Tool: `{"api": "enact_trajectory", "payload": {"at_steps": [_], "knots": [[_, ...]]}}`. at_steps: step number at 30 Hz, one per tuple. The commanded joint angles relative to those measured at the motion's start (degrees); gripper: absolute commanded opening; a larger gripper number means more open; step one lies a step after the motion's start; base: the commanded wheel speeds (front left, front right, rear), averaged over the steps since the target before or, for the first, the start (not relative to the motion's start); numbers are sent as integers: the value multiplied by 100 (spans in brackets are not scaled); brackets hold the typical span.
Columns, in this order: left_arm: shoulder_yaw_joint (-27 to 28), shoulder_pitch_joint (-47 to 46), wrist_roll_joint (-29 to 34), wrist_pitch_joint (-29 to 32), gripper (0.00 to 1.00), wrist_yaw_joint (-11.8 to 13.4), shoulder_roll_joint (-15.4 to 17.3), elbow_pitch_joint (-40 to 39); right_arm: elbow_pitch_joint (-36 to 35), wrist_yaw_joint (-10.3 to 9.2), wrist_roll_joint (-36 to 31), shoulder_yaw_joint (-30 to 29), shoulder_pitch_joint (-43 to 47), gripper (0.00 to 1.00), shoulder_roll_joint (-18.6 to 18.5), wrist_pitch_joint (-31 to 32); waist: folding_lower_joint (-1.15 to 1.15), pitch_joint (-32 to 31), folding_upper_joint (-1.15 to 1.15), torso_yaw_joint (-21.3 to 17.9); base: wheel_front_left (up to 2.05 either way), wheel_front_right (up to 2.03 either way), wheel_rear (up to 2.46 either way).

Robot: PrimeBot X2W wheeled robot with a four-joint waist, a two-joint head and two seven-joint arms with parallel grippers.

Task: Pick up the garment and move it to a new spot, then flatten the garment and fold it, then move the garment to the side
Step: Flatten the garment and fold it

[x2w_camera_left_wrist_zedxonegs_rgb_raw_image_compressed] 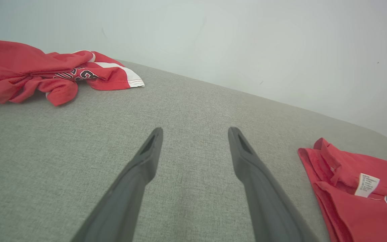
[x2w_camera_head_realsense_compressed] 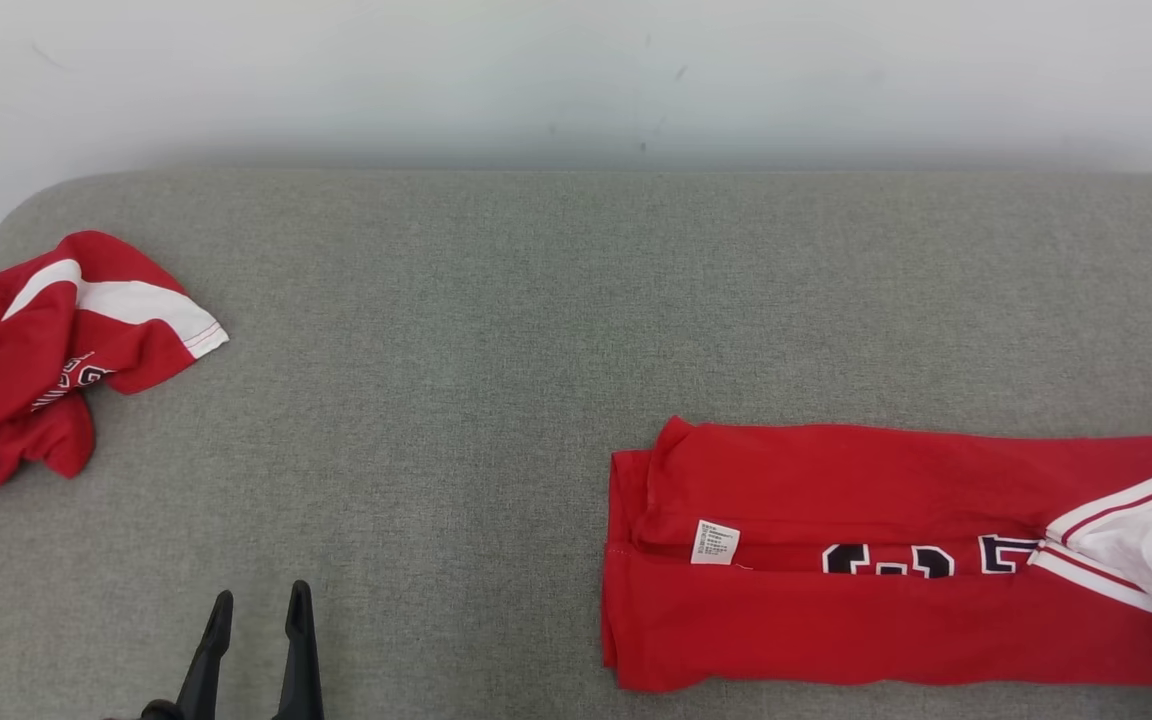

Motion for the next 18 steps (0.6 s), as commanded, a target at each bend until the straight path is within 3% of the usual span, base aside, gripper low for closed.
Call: {"api": "enact_trajectory", "payload": {"at_steps": [1, 10, 18], "knots": [[-8, 70, -3, -18, 100, 4, -7, 26, -157, -16, -85, -23, 89, 0, -36, 60, 0, -8, 0, -15, 0, 0, 0], [-116, 79, -4, -18, 100, 4, -29, 97, -1158, -16, 149, 683, 382, 0, 115, 538, 0, -92, 0, 11, 0, 0, 0], [-48, 113, -23, -18, 100, 4, -42, 101, -2006, -15, 417, 2110, 503, 0, 332, 1007, 0, -254, 0, 151, 0, 0, 0]]}}
